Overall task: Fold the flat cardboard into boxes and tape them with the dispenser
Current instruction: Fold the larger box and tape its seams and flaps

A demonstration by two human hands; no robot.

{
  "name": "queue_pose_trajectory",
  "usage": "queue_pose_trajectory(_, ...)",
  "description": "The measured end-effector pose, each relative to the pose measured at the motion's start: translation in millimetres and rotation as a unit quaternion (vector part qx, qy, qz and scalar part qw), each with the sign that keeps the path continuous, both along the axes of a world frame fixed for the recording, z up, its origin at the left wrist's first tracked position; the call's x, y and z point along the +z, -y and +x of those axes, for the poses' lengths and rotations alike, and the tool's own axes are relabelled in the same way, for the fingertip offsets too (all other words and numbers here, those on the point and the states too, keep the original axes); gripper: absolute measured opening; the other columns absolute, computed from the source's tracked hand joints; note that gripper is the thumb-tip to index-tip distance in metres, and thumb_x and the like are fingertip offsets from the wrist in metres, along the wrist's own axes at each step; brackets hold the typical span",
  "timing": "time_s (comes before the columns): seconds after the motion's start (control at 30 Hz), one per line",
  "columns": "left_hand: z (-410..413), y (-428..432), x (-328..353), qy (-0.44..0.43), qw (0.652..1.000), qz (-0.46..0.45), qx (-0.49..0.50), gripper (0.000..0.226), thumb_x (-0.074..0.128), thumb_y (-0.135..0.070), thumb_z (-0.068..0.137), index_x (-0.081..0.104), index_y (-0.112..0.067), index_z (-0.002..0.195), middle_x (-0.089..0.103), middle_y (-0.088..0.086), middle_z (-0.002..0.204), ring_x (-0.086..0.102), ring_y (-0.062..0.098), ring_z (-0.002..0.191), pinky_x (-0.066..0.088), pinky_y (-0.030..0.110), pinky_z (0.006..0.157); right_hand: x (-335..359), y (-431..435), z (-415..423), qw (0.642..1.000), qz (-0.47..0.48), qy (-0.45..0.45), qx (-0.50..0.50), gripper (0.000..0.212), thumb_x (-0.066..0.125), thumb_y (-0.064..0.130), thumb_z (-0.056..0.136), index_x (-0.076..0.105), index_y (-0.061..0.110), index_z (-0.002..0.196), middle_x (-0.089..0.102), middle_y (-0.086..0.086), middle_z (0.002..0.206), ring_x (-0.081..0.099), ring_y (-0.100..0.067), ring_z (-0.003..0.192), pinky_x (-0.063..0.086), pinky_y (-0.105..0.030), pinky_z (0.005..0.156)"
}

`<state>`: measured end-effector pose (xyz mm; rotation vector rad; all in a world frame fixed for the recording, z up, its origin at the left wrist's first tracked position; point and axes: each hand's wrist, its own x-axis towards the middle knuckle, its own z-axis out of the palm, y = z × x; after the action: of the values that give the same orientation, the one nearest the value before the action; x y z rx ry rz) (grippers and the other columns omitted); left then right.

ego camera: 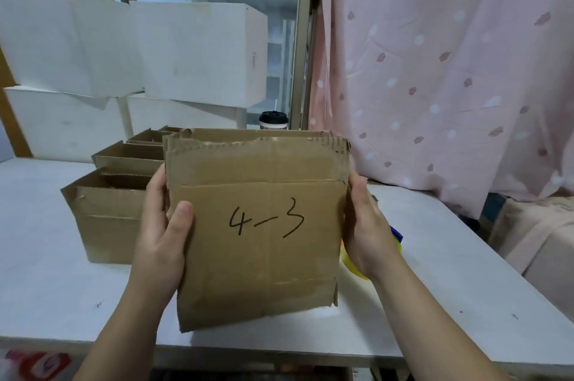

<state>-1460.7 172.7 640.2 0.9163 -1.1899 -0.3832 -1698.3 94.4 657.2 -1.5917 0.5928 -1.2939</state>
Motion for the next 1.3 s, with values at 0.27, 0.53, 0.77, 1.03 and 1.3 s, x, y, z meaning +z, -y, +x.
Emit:
queue_pose_trajectory(0.27, 5, -4, 13, 0.113, 0.991, 0.01, 0.067, 0.059, 0.041, -0.069, 0.081, 0.043, -0.044, 0.134, 0.05, -0.004, 0.136, 0.043, 0.024, 0.129, 0.036, 0.057, 0.103, 8, -16, 9, 0.991, -0.098, -0.051, -0.071, 0.049, 0.059, 0.055, 0.078, 0.064, 0.027, 0.118, 0.064, 0.001, 0.125, 0.055, -0.019, 0.123, 0.041, -0.052, 0.104)
queue_pose_trajectory(0.53, 12, -8, 32, 0.171, 0.984, 0.032, 0.028, 0.064, 0.032, -0.086, 0.073, 0.048, -0.05, 0.123, 0.049, -0.031, 0.13, 0.045, -0.01, 0.121, 0.039, 0.013, 0.094, 14, -15, 7, 0.986, -0.103, -0.094, -0.095, 0.024, 0.056, 0.059, 0.075, 0.068, 0.047, 0.091, 0.068, -0.001, 0.105, 0.063, -0.018, 0.102, 0.049, -0.046, 0.092)
queue_pose_trajectory(0.77, 15, -6, 19, 0.195, 0.977, 0.044, 0.08, 0.053, 0.032, -0.087, 0.073, 0.056, -0.044, 0.095, 0.062, -0.016, 0.096, 0.058, -0.003, 0.091, 0.043, 0.026, 0.07, 11, -13, 6, 0.986, -0.108, -0.08, -0.099, 0.023, 0.055, 0.06, 0.077, 0.069, 0.048, 0.091, 0.069, 0.005, 0.103, 0.064, -0.015, 0.102, 0.05, -0.041, 0.091)
queue_pose_trajectory(1.03, 9, -3, 29, 0.117, 0.989, 0.04, 0.081, 0.049, 0.032, -0.063, 0.085, 0.062, -0.025, 0.076, 0.063, -0.015, 0.07, 0.057, -0.002, 0.067, 0.04, 0.009, 0.057, 13, -12, 8, 0.993, -0.072, -0.022, -0.088, 0.039, 0.042, 0.057, 0.086, 0.075, 0.035, 0.085, 0.072, 0.01, 0.084, 0.064, -0.004, 0.081, 0.049, -0.016, 0.071)
queue_pose_trajectory(1.3, -1, 2, 38, -0.054, 0.995, 0.083, 0.031, 0.038, 0.049, -0.017, 0.085, 0.058, -0.032, 0.119, 0.061, -0.019, 0.115, 0.055, -0.004, 0.108, 0.042, 0.027, 0.089, 15, -12, 13, 0.992, 0.014, 0.036, -0.117, 0.036, 0.057, 0.034, 0.075, 0.062, 0.043, 0.11, 0.062, 0.016, 0.12, 0.056, -0.003, 0.116, 0.043, -0.032, 0.1)
